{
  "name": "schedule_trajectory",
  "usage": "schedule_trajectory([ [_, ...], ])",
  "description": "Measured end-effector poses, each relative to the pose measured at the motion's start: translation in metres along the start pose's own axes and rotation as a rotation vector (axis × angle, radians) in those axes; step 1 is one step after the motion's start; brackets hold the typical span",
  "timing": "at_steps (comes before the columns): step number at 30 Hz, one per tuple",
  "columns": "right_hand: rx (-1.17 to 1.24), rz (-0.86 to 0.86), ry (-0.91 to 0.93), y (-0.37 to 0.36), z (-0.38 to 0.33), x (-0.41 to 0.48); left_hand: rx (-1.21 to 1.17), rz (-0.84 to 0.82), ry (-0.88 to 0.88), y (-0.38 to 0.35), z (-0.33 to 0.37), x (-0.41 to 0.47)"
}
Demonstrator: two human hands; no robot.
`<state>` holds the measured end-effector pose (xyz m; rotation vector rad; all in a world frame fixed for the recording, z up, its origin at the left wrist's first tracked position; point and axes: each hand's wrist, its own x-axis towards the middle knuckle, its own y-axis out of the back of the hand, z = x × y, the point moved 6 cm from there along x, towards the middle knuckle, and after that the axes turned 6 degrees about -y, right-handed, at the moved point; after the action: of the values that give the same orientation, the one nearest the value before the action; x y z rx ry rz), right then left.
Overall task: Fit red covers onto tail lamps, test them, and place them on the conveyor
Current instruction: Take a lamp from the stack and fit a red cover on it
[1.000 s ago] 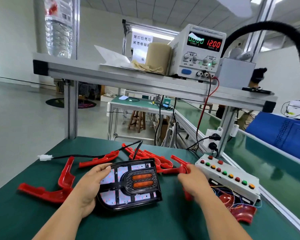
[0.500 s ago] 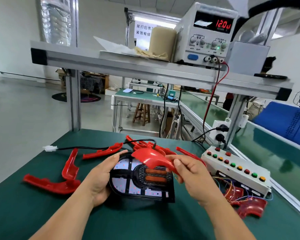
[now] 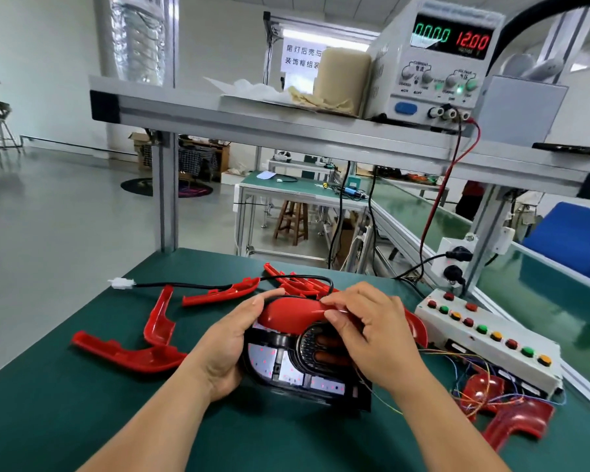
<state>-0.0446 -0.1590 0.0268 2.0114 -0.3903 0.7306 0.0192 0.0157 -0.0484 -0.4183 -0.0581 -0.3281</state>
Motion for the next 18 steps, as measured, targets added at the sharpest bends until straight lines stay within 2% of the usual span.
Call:
schedule_trajectory([
  [5, 0.103, -0.007, 0.010, -0.012, 0.004, 0.000, 0.017, -0.001, -0.004, -0.003, -0.001, -0.002],
  [12, 0.010, 0.220, 0.032, -0.015, 0.004, -0.004, 0.006, -0.049, -0.093, -0.006, 0.002, -0.001],
  [15, -0.062, 0.268, -0.114, -0.010, 0.012, -0.006, -0.037, 0.031, -0.096, -0.001, 0.000, 0.001],
  [18, 0.077, 0.243, -0.302, 0.000, 0.037, -0.017, -0.098, 0.129, -0.053, 0.010, -0.005, 0.003],
])
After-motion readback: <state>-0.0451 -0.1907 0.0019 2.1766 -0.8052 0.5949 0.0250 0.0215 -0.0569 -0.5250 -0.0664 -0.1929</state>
